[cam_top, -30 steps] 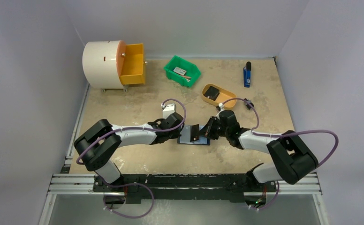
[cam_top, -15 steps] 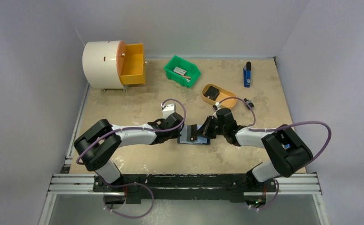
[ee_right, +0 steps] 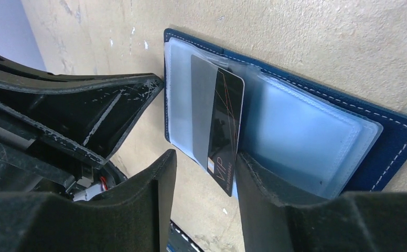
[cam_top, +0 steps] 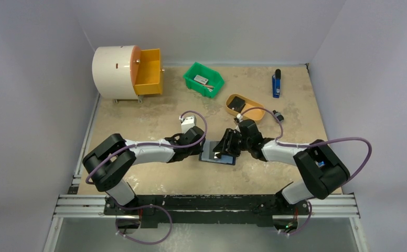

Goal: Put the credit cards into the card holder
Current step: Insert the credit card into the card holder.

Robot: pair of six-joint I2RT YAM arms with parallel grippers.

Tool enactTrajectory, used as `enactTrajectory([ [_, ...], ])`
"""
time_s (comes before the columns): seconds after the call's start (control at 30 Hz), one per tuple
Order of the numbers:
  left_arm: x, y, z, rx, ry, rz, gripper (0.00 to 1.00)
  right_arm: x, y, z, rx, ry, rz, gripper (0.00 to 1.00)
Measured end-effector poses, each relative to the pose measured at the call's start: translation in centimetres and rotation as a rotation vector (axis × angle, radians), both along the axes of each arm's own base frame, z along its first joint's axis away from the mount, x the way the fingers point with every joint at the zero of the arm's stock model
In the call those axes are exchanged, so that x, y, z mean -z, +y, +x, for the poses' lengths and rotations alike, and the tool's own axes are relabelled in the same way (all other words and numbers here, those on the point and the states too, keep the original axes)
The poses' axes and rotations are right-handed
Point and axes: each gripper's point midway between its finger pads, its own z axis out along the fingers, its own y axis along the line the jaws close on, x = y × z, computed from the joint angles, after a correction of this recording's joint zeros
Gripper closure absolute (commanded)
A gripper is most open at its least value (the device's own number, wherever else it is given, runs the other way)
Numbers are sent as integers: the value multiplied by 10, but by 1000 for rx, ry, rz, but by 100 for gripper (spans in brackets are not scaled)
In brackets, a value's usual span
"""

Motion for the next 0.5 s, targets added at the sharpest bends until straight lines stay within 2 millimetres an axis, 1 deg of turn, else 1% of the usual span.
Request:
enactTrajectory([
  [0.27,0,-2,0,1,-3,-11,100,-3,2,1,-19,7,-21,53],
  [0.4,0,-2,0,4,-3,-16,100,-1,8,2,-42,16,-31,55],
  [0.5,0,-3,0,7,0,-24,100,4,14,1,-63,29,-43,56],
])
